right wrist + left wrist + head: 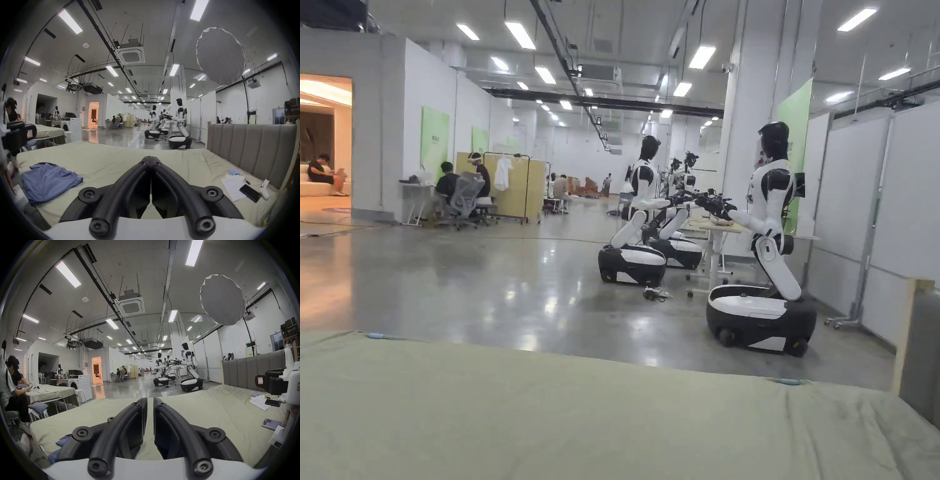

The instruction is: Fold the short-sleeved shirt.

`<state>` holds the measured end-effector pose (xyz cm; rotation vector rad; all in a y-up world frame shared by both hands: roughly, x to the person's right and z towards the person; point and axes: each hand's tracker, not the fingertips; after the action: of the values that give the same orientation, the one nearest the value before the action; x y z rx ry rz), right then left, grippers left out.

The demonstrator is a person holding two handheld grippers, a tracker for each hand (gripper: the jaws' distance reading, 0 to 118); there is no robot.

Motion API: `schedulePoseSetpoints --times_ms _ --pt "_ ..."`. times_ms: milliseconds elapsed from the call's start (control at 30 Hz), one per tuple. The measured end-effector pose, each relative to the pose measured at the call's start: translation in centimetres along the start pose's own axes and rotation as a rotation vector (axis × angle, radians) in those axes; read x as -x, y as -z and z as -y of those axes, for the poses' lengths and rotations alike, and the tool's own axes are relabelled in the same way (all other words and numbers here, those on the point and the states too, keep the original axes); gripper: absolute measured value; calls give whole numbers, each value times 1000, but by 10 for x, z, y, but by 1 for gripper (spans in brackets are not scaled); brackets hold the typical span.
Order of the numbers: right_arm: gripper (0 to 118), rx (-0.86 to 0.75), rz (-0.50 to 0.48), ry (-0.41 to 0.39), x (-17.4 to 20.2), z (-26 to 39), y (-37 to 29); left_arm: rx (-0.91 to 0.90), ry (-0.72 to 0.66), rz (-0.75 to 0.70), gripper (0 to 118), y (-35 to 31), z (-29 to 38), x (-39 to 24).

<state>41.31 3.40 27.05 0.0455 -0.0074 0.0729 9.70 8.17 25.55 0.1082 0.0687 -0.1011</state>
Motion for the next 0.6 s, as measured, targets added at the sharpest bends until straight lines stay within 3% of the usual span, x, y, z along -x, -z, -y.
schedulePoseSetpoints --times_ms 67,233,300,600 --pt "0 4 -13 -12 -1 0 -1 11 4 16 3 3 0 2" --pt "0 31 -18 -52 0 1 3 13 -2 9 3 7 -3 5" --pt "0 34 -23 -53 0 2 4 6 17 61 3 7 -4 3" --pt "0 72 -16 -40 -7 3 9 45 15 25 3 11 -6 8"
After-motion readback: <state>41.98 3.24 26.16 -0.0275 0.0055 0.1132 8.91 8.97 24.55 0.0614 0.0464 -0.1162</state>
